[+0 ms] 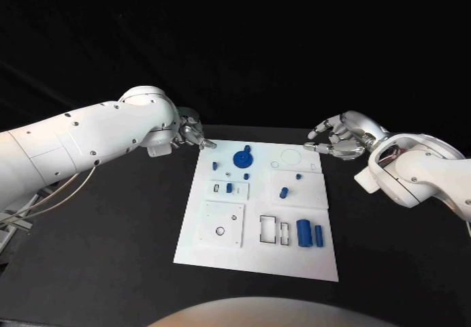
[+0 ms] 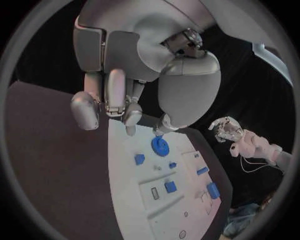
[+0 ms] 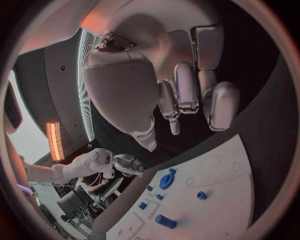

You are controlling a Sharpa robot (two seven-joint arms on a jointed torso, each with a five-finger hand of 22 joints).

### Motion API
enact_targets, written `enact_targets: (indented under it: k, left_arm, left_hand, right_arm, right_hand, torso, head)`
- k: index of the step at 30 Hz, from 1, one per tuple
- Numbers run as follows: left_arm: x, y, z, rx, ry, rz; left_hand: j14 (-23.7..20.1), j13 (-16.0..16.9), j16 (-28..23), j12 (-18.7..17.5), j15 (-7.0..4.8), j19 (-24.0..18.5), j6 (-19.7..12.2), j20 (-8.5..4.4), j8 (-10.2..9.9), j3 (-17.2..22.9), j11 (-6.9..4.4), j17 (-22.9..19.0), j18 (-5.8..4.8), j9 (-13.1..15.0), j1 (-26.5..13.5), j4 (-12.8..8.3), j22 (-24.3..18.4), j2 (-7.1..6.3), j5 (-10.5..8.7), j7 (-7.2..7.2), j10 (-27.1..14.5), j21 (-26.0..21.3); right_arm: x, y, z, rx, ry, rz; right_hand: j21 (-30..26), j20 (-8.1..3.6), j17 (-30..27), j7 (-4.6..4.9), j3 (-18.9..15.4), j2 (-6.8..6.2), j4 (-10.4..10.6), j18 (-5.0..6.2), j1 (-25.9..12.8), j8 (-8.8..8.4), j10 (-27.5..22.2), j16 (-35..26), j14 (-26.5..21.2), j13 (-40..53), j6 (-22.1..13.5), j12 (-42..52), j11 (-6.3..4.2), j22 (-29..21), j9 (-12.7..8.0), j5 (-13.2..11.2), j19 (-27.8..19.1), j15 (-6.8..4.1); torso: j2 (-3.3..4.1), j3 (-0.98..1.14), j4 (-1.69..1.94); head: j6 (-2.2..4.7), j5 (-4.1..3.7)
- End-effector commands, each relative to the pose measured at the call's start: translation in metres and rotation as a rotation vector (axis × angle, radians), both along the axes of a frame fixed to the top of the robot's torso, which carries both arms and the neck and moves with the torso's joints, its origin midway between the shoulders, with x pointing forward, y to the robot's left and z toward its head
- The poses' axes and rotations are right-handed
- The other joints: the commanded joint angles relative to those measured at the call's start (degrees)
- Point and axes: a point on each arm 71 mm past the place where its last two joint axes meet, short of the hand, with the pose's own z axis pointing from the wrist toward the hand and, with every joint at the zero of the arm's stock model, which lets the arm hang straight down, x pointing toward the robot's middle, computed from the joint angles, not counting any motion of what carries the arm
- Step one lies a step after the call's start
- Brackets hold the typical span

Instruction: Assemble the parts on the task board

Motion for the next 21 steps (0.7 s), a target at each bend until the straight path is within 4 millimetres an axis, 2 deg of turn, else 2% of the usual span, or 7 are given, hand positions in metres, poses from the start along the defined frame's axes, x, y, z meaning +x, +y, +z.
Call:
enact_targets:
  k: [1,8,9,11,13,21]
  left_arm:
    - [0.002,-0.003,-0.005,0.036,0.032,-0.029]
    - [0.006,-0.007,-0.019,0.042,0.081,-0.020]
    - [0.007,-0.007,-0.021,0.041,0.087,-0.019]
    - [0.007,-0.009,-0.024,0.038,0.096,-0.018]
    - [0.007,-0.011,-0.027,0.034,0.104,-0.018]
    - [0.005,-0.018,-0.034,0.016,0.127,-0.025]
  left_hand:
    - [4.1,0.0,0.1,0.3,0.44,0.2,0.1,0.31,-0.2,-0.5,0.49,9.6,-0.01,-0.1,0.0,0.0,0.0,0.69,0.16,0.05,0.1,0.2]
    - [4.1,0.0,0.0,0.3,0.46,0.2,0.4,0.36,-0.1,-0.6,0.49,9.5,-0.01,-0.2,-0.2,0.0,0.1,0.86,0.15,0.04,0.1,0.2]
    - [4.1,0.0,0.0,0.3,0.46,0.2,0.4,0.36,-0.1,-0.6,0.49,9.5,-0.01,-0.2,-0.2,0.0,0.1,0.86,0.15,0.04,0.1,0.2]
    - [4.1,0.0,0.0,0.3,0.47,0.2,0.5,0.38,-0.1,-0.7,0.48,9.4,-0.01,-0.2,-0.2,0.0,0.1,0.99,0.16,0.03,0.1,0.3]
    - [4.1,0.0,0.0,0.4,0.47,0.2,0.6,0.39,-0.1,-0.8,0.48,9.4,-0.01,-0.2,-0.2,0.0,0.1,1.05,0.16,0.02,0.1,0.3]
    - [4.1,0.0,0.0,0.4,0.48,0.3,0.8,0.42,0.0,-0.9,0.47,9.4,-0.02,-0.3,-0.5,0.0,0.2,1.32,0.16,0.01,0.1,0.3]
  right_arm:
    - [0.000,0.001,0.000,-0.004,-0.005,0.008]
    - [0.000,0.003,-0.002,-0.003,-0.003,0.012]
    - [0.000,0.003,-0.002,-0.003,-0.002,0.012]
    - [0.000,0.003,-0.002,-0.003,-0.002,0.013]
    - [0.000,0.004,-0.003,-0.003,-0.001,0.013]
    - [0.000,0.004,-0.003,-0.002,-0.003,0.014]
  right_hand:
    - [-0.2,-0.13,6.2,-0.10,-0.3,0.21,-0.1,0.86,-0.3,0.37,-0.3,-0.2,3.8,3.0,-0.5,-0.3,-0.09,-0.1,0.1,0.4,-0.4,-0.01]
    - [-0.2,-0.13,6.2,-0.10,-0.3,0.21,-0.1,0.86,-0.3,0.37,-0.3,-0.2,3.8,3.0,-0.5,-0.3,-0.09,-0.1,0.1,0.4,-0.4,-0.01]
    - [-0.2,-0.13,6.2,-0.10,-0.3,0.21,-0.1,0.86,-0.3,0.37,-0.3,-0.2,3.8,3.0,-0.5,-0.3,-0.09,-0.1,0.1,0.4,-0.4,-0.01]
    - [-0.2,-0.13,6.2,-0.10,-0.3,0.21,-0.1,0.86,-0.3,0.37,-0.3,-0.2,3.8,3.0,-0.5,-0.3,-0.09,-0.1,0.1,0.4,-0.4,-0.01]
    - [-0.2,-0.13,6.2,-0.10,-0.3,0.21,-0.1,0.86,-0.3,0.37,-0.3,-0.2,3.8,3.0,-0.5,-0.3,-0.09,-0.1,0.1,0.4,-0.4,-0.01]
    - [-0.3,-0.13,6.1,-0.10,-0.3,0.29,-0.1,0.87,-0.3,0.42,-0.3,-0.3,3.8,3.0,-0.5,-0.3,-0.10,-0.1,0.1,0.6,-0.4,-0.02]
  torso:
    - [0.09,-0.05,0.04]
    - [0.08,-0.12,-0.13]
    - [0.05,-0.04,-0.15]
    - [0.07,-0.05,-0.16]
    - [0.01,0.06,-0.12]
    - [-0.04,0.04,-0.07]
  head:
    - [-0.03,0.09]
    - [-0.24,0.53]
    - [-0.27,0.55]
    - [-0.26,0.53]
    - [-0.36,0.52]
    - [-0.35,0.44]
